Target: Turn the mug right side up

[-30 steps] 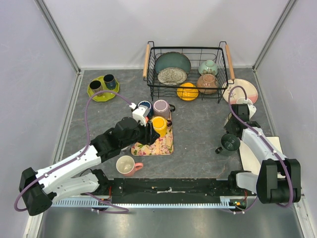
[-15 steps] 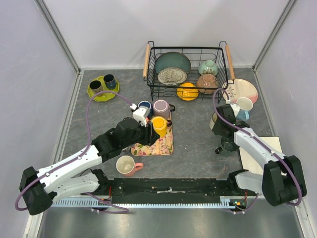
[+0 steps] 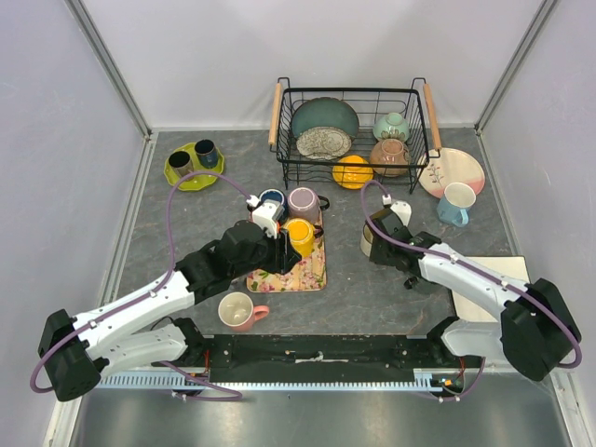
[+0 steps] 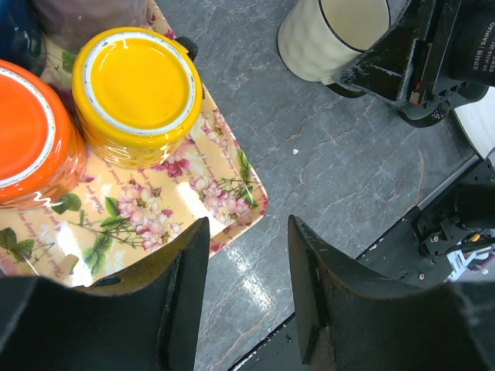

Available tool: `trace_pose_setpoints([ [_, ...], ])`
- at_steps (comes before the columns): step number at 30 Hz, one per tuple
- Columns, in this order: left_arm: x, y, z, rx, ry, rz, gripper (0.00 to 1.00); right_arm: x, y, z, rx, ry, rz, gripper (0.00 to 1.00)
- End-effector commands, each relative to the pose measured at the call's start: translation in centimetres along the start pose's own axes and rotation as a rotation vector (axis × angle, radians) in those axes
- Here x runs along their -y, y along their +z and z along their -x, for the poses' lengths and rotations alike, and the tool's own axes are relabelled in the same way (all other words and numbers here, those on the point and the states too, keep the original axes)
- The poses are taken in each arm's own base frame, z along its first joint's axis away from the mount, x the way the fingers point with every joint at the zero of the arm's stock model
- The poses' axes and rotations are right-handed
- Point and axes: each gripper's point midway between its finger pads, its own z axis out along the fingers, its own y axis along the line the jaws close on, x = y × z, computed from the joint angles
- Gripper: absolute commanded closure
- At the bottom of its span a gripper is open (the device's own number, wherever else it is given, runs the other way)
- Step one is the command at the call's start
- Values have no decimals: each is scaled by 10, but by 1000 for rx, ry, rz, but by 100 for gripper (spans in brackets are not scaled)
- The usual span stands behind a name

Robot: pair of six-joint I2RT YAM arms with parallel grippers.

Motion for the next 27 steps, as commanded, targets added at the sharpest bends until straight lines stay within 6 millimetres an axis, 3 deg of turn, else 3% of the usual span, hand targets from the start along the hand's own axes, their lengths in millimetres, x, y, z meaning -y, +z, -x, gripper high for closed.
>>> trace_pose_setpoints([
  [1, 4, 3, 0, 12, -42, -14, 49, 0, -3, 18, 44, -7, -41, 57],
  [3, 3, 2, -1, 12, -48, -11, 49, 1, -5, 26, 63, -38, -51, 46],
  [9, 2, 2, 0, 13, -77, 6, 48, -2, -6, 35, 50, -126, -73, 34],
  [20, -2, 2, -5, 5, -85, 17, 49, 1, 9, 36, 10, -211, -147, 40],
  [27, -2, 1, -4, 10, -74, 18, 49, 7, 4, 42, 29, -225, -175, 47],
])
